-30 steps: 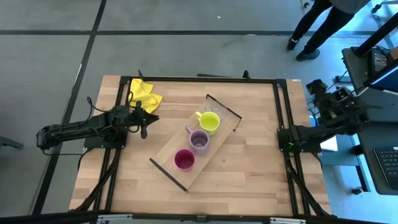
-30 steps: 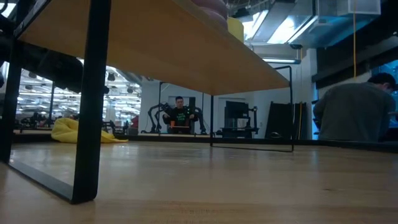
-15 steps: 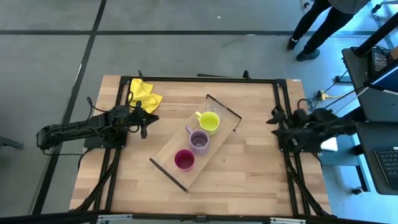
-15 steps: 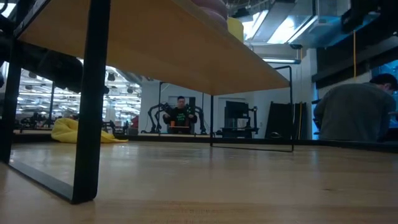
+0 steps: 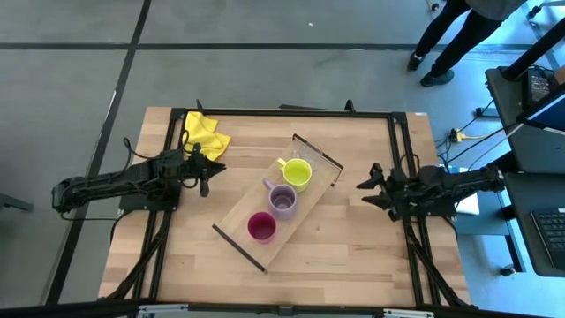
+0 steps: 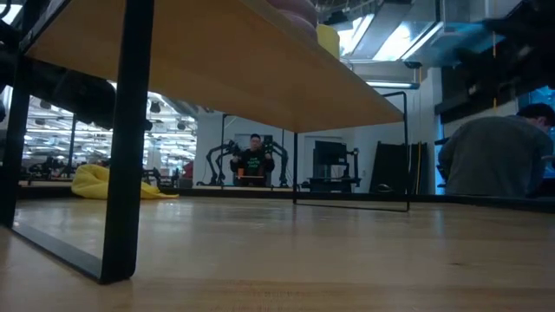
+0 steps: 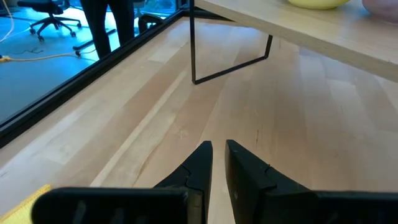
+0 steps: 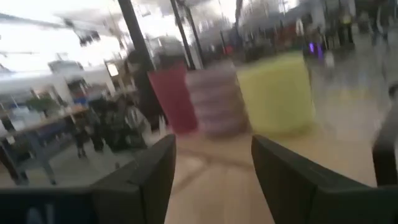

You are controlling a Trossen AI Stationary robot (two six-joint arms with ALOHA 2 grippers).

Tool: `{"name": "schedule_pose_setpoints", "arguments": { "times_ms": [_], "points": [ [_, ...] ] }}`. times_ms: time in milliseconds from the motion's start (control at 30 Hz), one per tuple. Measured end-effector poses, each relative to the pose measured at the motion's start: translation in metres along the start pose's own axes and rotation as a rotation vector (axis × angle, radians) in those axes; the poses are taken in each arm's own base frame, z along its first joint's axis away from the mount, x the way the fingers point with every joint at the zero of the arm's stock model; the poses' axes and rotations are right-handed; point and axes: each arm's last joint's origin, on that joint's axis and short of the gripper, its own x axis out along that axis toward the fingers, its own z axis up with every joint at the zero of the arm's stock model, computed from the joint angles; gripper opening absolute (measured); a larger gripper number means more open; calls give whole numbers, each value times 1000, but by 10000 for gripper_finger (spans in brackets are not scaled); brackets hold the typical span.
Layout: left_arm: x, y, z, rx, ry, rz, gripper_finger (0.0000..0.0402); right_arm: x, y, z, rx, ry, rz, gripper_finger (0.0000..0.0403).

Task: Stack small to large cups/mugs on shelf
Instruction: Return to Home Position

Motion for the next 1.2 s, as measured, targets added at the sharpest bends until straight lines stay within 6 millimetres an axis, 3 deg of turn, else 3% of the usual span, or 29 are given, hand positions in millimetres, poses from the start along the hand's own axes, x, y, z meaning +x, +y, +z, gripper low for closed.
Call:
{"name": "schedule_pose_setpoints", "arguments": {
  "times_ms": [133,400,1200],
  "points": [
    [0,0,0,0,0,0,39,-1,-5,-14,-3,150,-45,212],
    [0,0,0,0,-1,0,39,1,-5,-18,-262,206,-9,212],
    [0,0,0,0,0,0,39,1,-5,-18,-261,206,-10,212]
  ]
}}
